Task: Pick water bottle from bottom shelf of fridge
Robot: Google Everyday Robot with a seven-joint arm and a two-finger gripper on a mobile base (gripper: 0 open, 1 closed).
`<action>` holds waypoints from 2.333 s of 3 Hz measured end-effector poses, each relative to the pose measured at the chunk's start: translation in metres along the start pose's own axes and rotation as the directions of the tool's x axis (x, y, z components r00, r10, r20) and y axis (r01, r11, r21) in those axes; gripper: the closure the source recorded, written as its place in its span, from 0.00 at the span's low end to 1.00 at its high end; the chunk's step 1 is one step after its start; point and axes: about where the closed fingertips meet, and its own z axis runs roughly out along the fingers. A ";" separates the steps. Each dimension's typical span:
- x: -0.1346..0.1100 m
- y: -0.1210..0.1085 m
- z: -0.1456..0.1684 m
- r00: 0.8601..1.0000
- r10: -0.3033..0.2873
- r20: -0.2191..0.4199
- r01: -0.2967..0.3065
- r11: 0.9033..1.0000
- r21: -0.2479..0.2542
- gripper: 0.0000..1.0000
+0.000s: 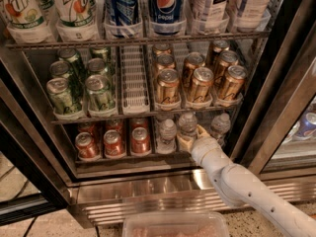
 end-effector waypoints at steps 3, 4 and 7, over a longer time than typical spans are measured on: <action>0.023 -0.018 -0.049 0.998 -0.065 0.002 0.065 0.997 0.046 1.00; 0.023 -0.018 -0.049 0.998 -0.065 0.002 0.065 0.997 0.046 1.00; -0.025 0.022 -0.025 0.998 0.012 -0.057 -0.023 0.981 -0.190 1.00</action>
Offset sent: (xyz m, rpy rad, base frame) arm -0.0519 -0.0849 0.0167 -0.1029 -0.0645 -0.0943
